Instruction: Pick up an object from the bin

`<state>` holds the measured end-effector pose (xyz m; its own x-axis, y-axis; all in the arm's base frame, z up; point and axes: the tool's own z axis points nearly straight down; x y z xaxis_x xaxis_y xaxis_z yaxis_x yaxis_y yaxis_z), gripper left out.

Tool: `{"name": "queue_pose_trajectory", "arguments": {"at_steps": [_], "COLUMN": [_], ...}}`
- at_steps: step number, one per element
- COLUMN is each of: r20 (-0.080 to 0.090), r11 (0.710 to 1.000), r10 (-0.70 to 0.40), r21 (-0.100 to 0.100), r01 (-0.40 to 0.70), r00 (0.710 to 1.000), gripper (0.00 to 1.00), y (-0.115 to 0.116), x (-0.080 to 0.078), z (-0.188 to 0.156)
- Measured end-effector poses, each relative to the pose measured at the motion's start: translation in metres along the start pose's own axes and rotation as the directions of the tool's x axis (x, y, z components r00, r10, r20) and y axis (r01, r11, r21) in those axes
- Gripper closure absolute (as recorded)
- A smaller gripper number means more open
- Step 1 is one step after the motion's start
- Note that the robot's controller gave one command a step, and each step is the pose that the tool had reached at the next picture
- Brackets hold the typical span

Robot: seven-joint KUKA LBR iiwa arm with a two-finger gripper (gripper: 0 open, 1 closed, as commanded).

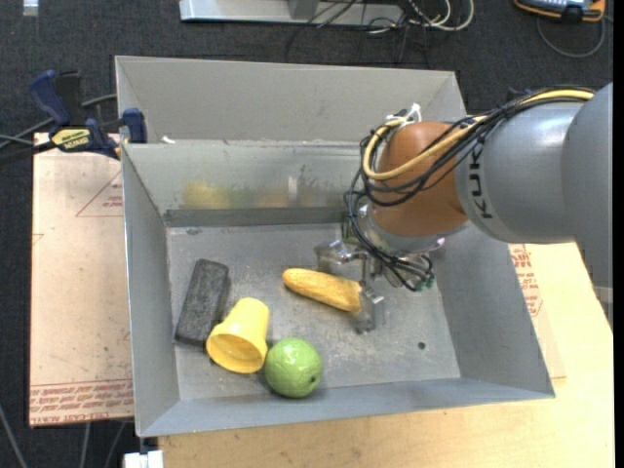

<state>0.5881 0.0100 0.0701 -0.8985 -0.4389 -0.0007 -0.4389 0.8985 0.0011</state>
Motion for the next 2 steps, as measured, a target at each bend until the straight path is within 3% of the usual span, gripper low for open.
{"name": "queue_pose_trajectory", "arguments": {"at_steps": [1, 2], "r20": [0.004, 0.004], "r11": [0.971, 0.971], "r10": [-0.238, -0.238], "r21": [-0.001, -0.002], "r01": [0.238, 0.238], "r00": [0.971, 0.971], "gripper": [1.0, 1.0], "y": [0.0034, 0.0034], "x": [-0.032, -0.032], "z": [-0.0005, -0.0005]}}
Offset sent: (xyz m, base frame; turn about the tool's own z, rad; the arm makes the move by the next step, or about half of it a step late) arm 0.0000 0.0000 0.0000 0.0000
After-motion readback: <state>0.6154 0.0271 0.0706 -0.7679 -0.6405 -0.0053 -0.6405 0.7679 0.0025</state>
